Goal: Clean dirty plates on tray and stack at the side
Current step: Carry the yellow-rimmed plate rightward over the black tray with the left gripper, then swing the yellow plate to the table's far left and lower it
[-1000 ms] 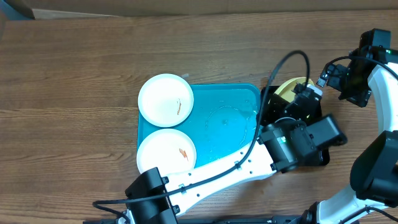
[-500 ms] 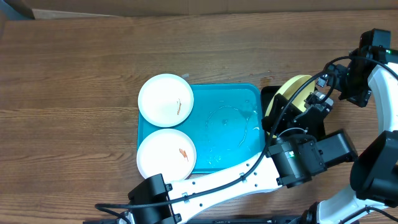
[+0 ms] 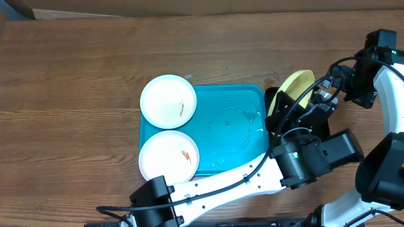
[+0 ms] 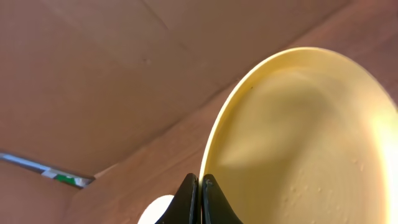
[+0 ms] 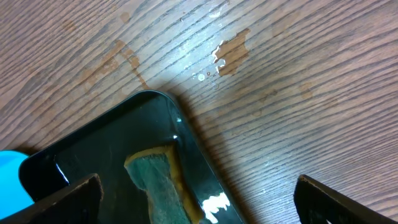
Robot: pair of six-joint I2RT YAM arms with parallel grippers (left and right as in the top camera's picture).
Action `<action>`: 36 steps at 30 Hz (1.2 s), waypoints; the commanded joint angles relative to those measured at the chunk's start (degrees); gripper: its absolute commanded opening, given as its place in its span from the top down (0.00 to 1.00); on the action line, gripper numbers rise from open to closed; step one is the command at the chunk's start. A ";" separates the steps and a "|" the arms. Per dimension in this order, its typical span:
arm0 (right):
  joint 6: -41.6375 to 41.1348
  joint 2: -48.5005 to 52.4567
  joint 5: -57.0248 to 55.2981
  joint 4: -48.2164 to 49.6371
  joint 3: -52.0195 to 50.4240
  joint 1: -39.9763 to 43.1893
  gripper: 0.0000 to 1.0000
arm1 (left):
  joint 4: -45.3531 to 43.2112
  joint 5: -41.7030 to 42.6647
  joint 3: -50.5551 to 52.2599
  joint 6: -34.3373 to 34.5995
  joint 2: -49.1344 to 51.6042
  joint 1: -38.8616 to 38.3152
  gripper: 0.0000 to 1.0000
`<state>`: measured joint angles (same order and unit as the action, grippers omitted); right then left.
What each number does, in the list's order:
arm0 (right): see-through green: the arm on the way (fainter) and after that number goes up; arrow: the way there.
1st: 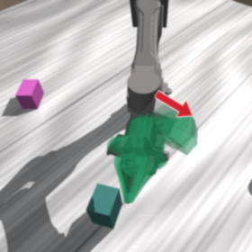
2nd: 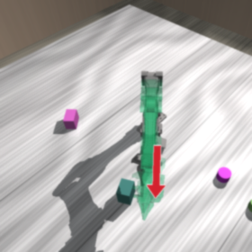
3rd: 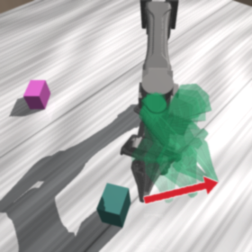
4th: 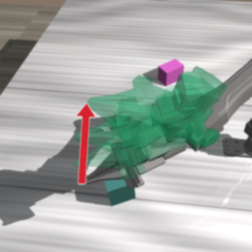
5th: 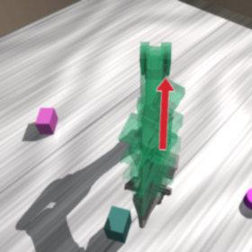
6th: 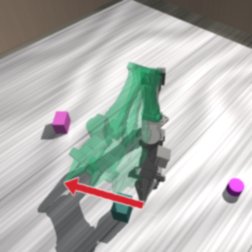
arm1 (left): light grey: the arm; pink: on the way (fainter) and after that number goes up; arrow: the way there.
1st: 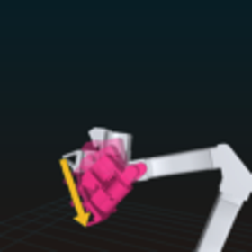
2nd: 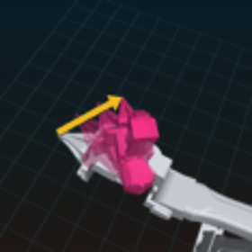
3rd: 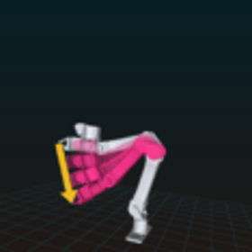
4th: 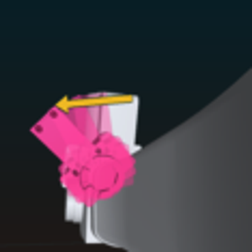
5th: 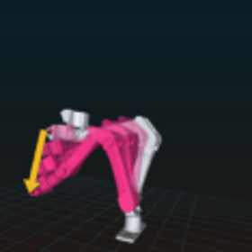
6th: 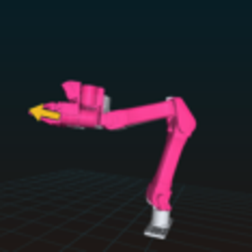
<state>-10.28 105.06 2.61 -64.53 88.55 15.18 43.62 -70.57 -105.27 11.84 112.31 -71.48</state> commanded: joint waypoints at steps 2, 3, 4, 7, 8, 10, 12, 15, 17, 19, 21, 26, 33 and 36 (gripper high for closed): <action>-0.04 -0.83 0.04 0.13 0.72 -0.04 0.00 | 0.00 7.69 -1.46 -0.35 0.33 1.73 0.96; -0.04 -0.81 0.04 0.13 0.72 -0.04 0.00 | 0.42 6.51 -1.33 -0.55 0.33 1.84 0.96; -0.04 -0.83 0.04 0.13 0.72 -0.04 0.00 | 0.68 3.98 -1.33 -0.26 0.33 2.12 0.96; -0.04 -0.83 0.04 0.13 0.72 -0.04 0.00 | 0.46 5.22 -1.33 5.77 0.33 3.32 0.96; -0.04 -0.83 0.04 0.13 0.72 -0.04 0.00 | 0.33 9.01 -1.33 4.83 0.33 3.45 0.96; -0.04 -0.83 0.04 0.13 0.72 -0.04 0.00 | 0.96 8.33 -1.33 3.08 0.33 3.61 0.96; -0.04 -0.83 0.04 0.13 0.72 -0.04 0.00 | 1.09 4.04 -1.33 4.81 0.33 3.78 0.96; -0.04 -0.83 0.04 0.13 0.72 -0.04 0.00 | -0.17 3.56 -1.33 3.02 0.33 3.58 0.96; -0.04 -0.83 0.04 0.13 0.72 -0.04 0.00 | -0.17 -3.39 -1.33 3.80 0.42 3.65 0.96; -0.04 -0.83 0.04 0.13 0.72 -0.04 0.00 | -0.33 -0.13 -1.33 6.14 0.42 3.87 0.96; -0.04 -0.81 0.04 0.13 0.72 -0.04 0.00 | -0.28 2.54 -1.33 2.01 0.46 3.87 0.96; -0.04 -0.83 0.04 0.13 0.72 -0.04 0.00 | 0.28 3.32 -1.33 3.41 0.39 6.08 0.96; -0.04 -0.83 0.04 0.13 0.72 -0.04 0.00 | 3.61 35.56 -1.36 8.26 0.39 16.46 0.96; -0.04 -0.83 0.04 0.13 0.72 -0.04 0.00 | 3.93 50.49 -1.36 8.61 0.39 23.80 0.96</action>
<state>-10.26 105.06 2.61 -64.53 88.55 15.18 47.31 -41.60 -105.32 17.08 112.33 -55.27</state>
